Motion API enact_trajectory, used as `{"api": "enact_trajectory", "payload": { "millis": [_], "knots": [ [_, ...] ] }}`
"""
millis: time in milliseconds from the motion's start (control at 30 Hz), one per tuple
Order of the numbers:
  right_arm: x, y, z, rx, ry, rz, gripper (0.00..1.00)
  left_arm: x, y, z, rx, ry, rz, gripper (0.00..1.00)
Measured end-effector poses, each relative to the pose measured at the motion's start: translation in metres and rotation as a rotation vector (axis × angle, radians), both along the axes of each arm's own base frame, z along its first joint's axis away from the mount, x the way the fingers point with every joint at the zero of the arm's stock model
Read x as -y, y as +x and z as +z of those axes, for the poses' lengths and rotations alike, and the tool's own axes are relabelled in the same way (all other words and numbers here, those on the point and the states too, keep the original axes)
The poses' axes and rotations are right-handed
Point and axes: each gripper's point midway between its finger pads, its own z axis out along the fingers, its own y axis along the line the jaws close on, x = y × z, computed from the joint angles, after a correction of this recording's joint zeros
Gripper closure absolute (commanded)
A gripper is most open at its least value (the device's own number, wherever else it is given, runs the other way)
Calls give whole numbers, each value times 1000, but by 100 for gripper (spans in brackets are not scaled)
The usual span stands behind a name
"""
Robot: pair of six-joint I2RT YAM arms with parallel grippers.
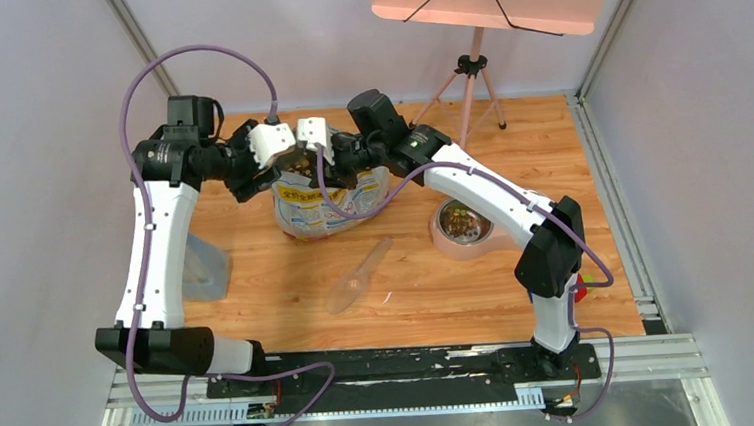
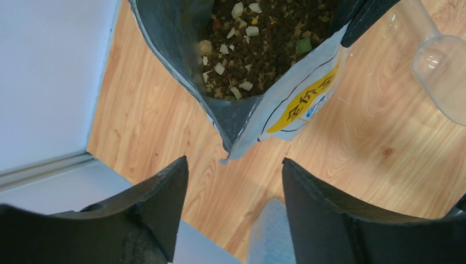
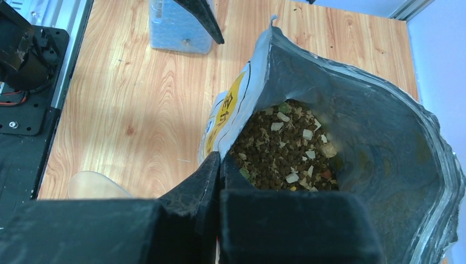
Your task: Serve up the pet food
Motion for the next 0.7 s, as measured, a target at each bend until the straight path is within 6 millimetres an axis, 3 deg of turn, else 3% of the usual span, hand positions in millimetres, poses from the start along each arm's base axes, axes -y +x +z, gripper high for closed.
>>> {"api": "enact_trajectory", "payload": {
  "millis": [167,367,700],
  "knots": [
    [1,2,0,-3,3,-6,100,6,3,-3,-11,-27,-23,37],
    [1,3,0,-5,3,-12,100,11,12,-8,-1,-74,-1,29],
    [0,3,2,0,8,-11,100,4,20,-18,-26,-130,10,50]
  ]
}}
